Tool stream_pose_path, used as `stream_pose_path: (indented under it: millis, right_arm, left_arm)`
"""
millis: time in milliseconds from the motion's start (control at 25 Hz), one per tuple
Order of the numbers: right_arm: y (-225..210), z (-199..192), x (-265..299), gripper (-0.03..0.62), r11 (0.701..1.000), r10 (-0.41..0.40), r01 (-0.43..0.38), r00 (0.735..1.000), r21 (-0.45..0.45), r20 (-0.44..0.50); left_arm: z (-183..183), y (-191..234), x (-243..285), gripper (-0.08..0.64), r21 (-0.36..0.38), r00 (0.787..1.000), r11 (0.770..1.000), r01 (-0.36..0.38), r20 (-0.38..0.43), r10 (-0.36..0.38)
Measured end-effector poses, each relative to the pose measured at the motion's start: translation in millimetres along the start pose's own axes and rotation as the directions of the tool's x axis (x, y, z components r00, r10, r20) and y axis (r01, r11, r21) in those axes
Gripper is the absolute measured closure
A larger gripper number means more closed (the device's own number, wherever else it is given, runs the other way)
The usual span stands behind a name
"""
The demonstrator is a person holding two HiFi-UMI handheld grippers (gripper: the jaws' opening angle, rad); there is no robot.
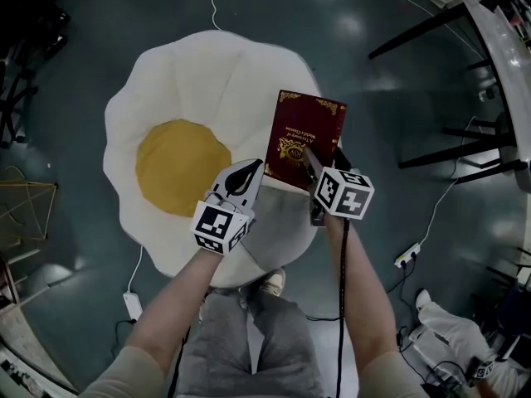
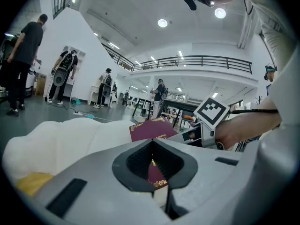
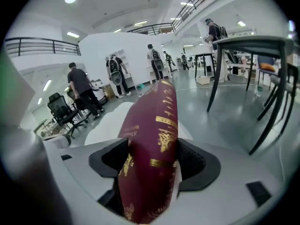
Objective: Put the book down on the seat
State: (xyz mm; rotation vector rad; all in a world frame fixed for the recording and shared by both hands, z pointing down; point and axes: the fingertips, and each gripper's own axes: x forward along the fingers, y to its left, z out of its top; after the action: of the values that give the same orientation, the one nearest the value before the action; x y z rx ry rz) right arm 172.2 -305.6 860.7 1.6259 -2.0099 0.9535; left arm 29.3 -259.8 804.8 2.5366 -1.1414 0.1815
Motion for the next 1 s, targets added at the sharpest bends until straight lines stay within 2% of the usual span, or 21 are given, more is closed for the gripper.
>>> stream_pose_path:
  millis: [160,320,480,640,840,1000]
  right_arm:
    - [-10,-2,-8,0.287,0.996,-0.044,0.045,0.999,-0.072,0.019]
    - [-15,-5,-18,0.287,0.991,-0.082,0.085,0.996,-0.102,0.027]
    - [-17,-10,-34,0.288,0.992,-0.092,0.095,0.995,-0.088,0.039]
    - [-16,-5,-56,0.288,0.997,-0.067,0.069,0.996,-0.040,0.054]
    - [-4,11,-85,0.372,0.998,-0.058,0.059,0.996,-0.019,0.075]
    - [14,42,-110,0.440,0.995,-0.059,0.068,0.990,-0.069,0.126]
  left_arm:
    - [-6,-8,-1,0.555,0.000,1.000,1.000,0.000,-0.004,0.000]
    - [-7,-13,-5,0.555,0.001,1.000,1.000,0.001,-0.006,-0.001]
    - [-1,-16,-12,0.555,0.004,1.000,1.000,-0.001,-0.006,0.001]
    - [15,-30,-20,0.555,0.050,0.999,0.998,0.040,-0.022,-0.039]
    - [43,-37,-34,0.555,0.063,0.999,0.997,0.043,-0.013,-0.042]
    - [78,-37,-44,0.555,0.073,0.999,0.996,0.046,0.011,-0.047]
